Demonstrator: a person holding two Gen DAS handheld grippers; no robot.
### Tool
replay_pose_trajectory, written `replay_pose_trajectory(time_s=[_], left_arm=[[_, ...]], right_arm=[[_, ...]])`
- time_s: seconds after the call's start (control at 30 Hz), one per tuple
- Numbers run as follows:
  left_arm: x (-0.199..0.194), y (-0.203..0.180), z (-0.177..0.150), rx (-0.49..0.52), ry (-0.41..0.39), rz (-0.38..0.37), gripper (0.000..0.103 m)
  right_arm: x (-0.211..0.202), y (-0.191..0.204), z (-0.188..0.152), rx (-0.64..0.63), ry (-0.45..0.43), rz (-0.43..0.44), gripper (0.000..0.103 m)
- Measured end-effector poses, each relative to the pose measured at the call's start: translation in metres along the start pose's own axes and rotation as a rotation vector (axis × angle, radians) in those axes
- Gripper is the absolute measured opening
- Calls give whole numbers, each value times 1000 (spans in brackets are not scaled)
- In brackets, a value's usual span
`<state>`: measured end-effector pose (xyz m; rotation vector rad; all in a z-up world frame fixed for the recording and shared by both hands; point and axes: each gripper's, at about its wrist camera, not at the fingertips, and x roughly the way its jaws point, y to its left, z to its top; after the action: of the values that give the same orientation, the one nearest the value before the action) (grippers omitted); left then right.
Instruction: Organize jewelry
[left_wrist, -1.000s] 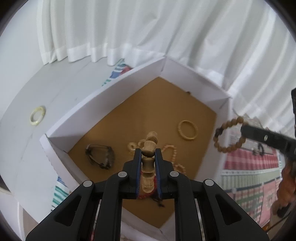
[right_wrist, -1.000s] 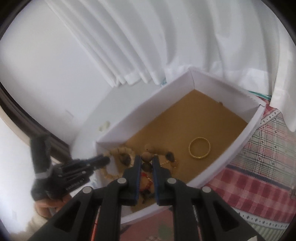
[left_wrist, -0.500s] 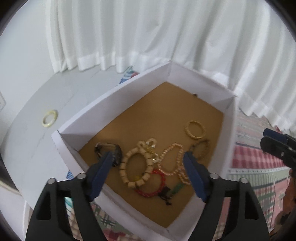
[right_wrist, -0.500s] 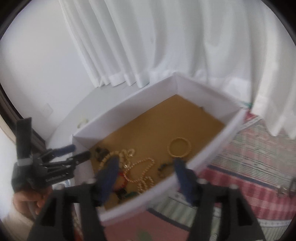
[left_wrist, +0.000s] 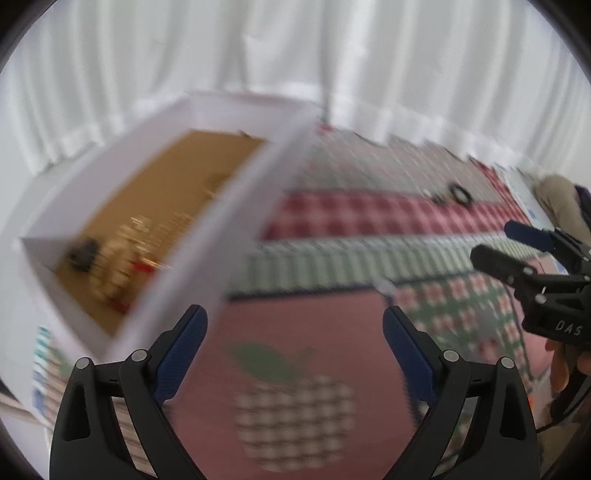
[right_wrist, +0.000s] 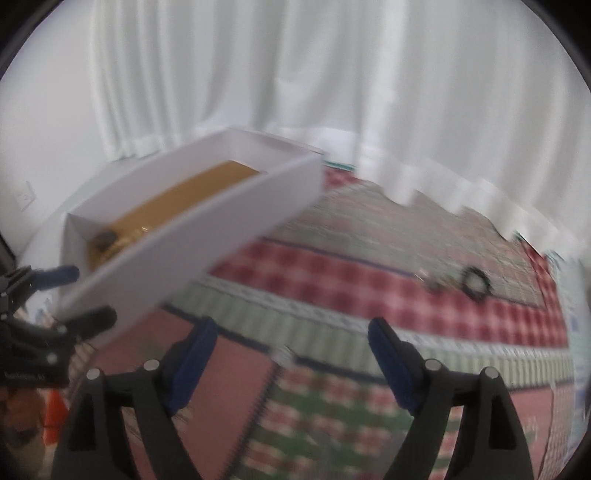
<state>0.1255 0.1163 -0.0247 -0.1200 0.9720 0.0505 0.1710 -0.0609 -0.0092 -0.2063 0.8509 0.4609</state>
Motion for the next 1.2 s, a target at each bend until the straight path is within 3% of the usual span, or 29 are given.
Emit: replay_pose_trajectory(time_s=[0.17, 0.3, 0.57, 0.77, 0.9, 1.1, 1.2], left_arm=[[20, -40, -17, 43, 73, -59, 96], [28, -64, -26, 78, 83, -54, 96], [52, -96, -14, 132, 150, -85, 96], [76, -127, 13, 202, 188, -99, 96], [94, -152, 39, 266, 186, -102, 96], [144, -202, 89, 400, 168, -112, 96], [180, -228, 116, 466, 150, -81, 96]], right_arm=[[-15, -46, -39, 61, -14, -31, 90], [-18, -72, -69, 70, -7, -62, 90], [-7, -110, -108, 166, 133, -28, 90], [-6, -138, -107, 179, 209, -21, 90], [-4, -156, -96, 202, 232, 40, 90], [-6, -194, -80, 253, 204, 13, 90], [-8, -212, -79, 306, 186, 23, 90]])
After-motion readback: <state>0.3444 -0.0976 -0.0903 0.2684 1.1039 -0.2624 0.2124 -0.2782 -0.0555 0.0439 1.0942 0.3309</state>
